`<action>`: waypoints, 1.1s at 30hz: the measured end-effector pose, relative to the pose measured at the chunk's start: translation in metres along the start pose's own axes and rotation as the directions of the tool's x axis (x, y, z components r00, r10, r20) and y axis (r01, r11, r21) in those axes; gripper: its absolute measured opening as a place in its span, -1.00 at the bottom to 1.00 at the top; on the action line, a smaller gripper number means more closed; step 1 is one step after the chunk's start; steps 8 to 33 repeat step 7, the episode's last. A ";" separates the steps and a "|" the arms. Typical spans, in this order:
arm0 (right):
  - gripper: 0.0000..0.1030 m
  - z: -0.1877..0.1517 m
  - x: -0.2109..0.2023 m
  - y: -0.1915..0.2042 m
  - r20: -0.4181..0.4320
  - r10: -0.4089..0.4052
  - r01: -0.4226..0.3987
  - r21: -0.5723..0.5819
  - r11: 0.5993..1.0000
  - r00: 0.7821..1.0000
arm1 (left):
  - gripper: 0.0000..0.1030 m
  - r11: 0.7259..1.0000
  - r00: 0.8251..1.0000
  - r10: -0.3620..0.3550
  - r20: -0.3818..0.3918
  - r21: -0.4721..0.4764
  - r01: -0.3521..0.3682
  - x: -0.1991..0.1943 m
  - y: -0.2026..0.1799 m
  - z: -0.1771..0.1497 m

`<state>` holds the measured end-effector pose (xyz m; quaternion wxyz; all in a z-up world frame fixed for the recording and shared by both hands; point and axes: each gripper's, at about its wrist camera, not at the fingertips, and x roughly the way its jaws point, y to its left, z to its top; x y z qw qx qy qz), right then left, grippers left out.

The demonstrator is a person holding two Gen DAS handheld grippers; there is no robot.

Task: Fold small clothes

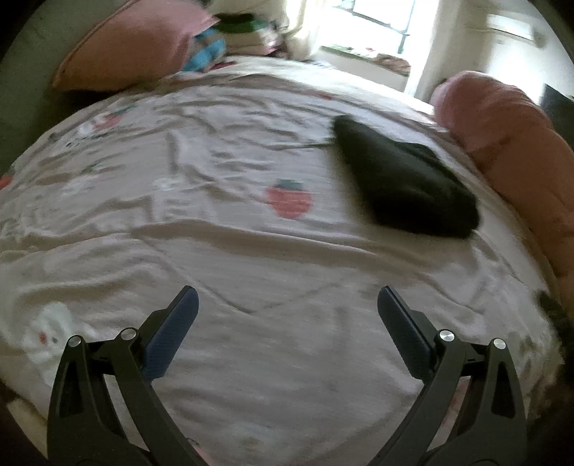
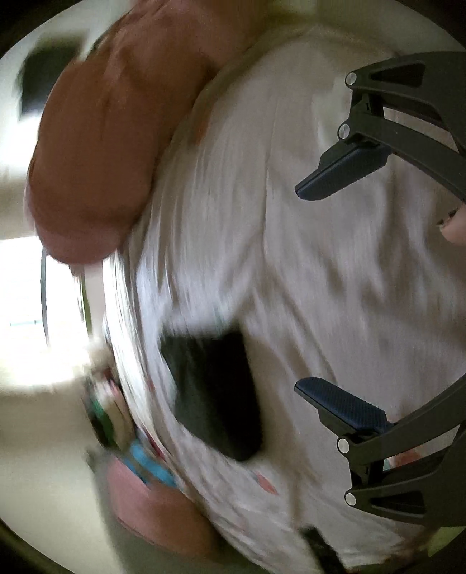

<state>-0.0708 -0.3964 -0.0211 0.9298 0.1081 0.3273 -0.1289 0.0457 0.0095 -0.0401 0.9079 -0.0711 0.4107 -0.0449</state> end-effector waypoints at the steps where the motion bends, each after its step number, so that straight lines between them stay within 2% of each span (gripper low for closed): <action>1: 0.91 0.003 -0.001 -0.019 0.003 -0.038 0.038 0.043 0.998 0.999 | 0.82 1.000 1.000 0.014 -0.003 -0.013 -0.014 0.002 0.010 0.006; 3: 0.91 0.010 -0.006 -0.081 -0.012 -0.193 0.193 0.165 0.967 0.981 | 0.82 0.996 0.997 0.072 -0.021 -0.043 -0.073 0.007 0.039 0.023; 4: 0.91 0.012 -0.009 -0.112 -0.034 -0.269 0.270 0.228 0.935 0.962 | 0.82 0.990 0.994 0.113 -0.014 -0.081 -0.113 0.007 0.064 0.034; 6: 0.91 0.005 -0.027 -0.191 -0.081 -0.453 0.450 0.366 0.814 0.888 | 0.82 0.973 0.982 0.187 -0.015 -0.132 -0.187 0.009 0.105 0.052; 7: 0.91 0.001 -0.034 -0.217 -0.109 -0.525 0.521 0.396 0.756 0.844 | 0.82 0.956 0.969 0.244 -0.026 -0.161 -0.245 0.011 0.134 0.062; 33: 0.91 0.001 -0.034 -0.217 -0.109 -0.525 0.521 0.396 0.756 0.844 | 0.82 0.956 0.969 0.244 -0.026 -0.161 -0.245 0.011 0.134 0.062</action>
